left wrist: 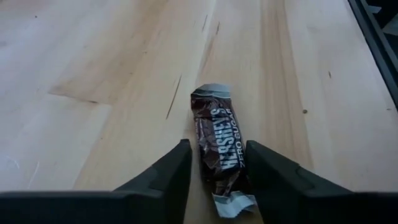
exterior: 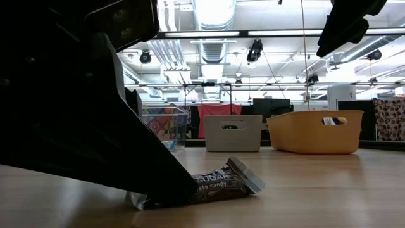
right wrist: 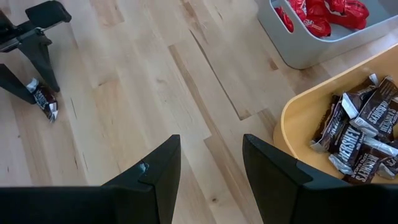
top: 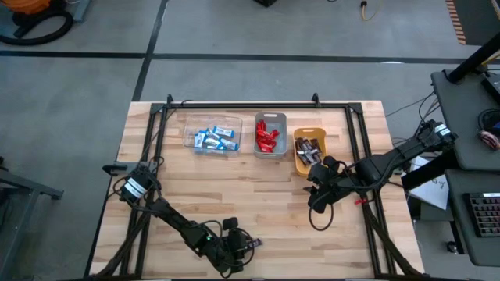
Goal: Organize candy in baskets
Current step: Put the brown chocolate into the yellow bin
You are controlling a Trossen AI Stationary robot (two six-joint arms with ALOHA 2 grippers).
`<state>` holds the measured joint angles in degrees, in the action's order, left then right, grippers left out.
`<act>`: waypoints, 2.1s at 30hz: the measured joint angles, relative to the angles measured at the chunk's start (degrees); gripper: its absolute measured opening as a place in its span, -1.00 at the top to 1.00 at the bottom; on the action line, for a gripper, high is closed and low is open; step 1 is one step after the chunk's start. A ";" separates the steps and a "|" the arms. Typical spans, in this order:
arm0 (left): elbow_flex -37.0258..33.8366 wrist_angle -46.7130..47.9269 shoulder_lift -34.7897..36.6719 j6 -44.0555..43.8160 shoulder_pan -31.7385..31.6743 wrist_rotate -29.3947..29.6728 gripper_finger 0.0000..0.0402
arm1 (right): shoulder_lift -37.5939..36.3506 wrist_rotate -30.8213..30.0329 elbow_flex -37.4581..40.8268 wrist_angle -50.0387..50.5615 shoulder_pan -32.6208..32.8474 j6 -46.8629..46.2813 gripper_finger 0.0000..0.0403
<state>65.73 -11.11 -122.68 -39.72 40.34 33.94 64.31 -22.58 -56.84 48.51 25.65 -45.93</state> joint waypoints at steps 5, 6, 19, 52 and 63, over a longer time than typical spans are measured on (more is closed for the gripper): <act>-0.04 0.04 -0.04 -0.08 0.13 0.79 0.55 | 0.02 -0.03 0.00 -0.01 0.00 0.02 0.18; -0.04 -0.02 -0.06 -0.28 0.24 1.32 0.61 | 0.02 -0.03 0.00 -0.02 0.00 0.04 0.18; -0.31 1.60 1.28 2.71 2.73 10.45 0.81 | 0.33 0.03 8.65 -25.30 3.36 13.95 0.18; 2.64 -0.75 5.69 20.33 -0.81 22.48 0.81 | 32.55 1.59 9.03 -69.89 3.18 31.83 0.19; 4.74 1.86 5.73 21.24 -0.79 22.44 0.81 | 31.60 6.60 8.04 -70.06 3.19 35.25 0.90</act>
<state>70.48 -9.25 -116.95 -18.48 39.55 56.38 95.91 -15.98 -48.80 -21.55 28.84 -10.69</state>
